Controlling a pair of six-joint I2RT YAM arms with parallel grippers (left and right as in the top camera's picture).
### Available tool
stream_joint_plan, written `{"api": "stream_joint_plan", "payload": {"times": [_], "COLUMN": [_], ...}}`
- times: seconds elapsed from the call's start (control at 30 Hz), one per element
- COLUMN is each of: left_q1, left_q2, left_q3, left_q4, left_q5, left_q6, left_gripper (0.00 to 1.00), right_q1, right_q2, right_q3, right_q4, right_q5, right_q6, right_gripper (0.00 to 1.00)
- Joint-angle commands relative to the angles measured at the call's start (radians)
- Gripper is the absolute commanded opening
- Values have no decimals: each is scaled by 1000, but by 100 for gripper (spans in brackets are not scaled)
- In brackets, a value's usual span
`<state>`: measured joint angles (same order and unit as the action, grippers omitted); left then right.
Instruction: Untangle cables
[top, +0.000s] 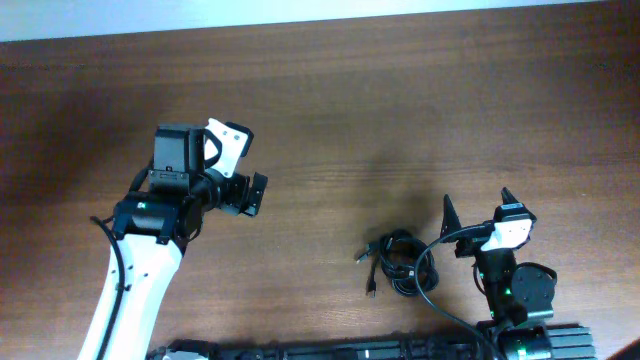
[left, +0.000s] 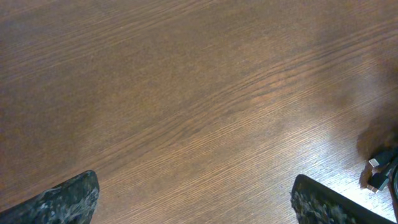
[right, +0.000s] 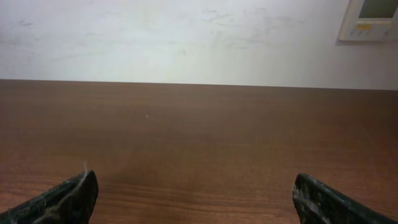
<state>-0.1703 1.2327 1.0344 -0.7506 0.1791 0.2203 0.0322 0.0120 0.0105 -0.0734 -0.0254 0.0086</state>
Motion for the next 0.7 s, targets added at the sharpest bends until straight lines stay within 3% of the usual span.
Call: {"api": "stream_joint_plan", "payload": {"times": [0.0, 0.67], "left_q1": [-4, -6], "left_q2": [2, 2], "left_q3": [27, 50], "left_q4": [8, 7], "left_q5": [1, 16], "left_q6": [14, 44], "left_gripper": [99, 99], "right_q1": [-7, -7], "right_q2": [-6, -6], "right_q3": [-5, -5], "right_q4": [-6, -6], "right_q5": [8, 8], "right_q6": [8, 8], "right_gripper": [99, 99]}}
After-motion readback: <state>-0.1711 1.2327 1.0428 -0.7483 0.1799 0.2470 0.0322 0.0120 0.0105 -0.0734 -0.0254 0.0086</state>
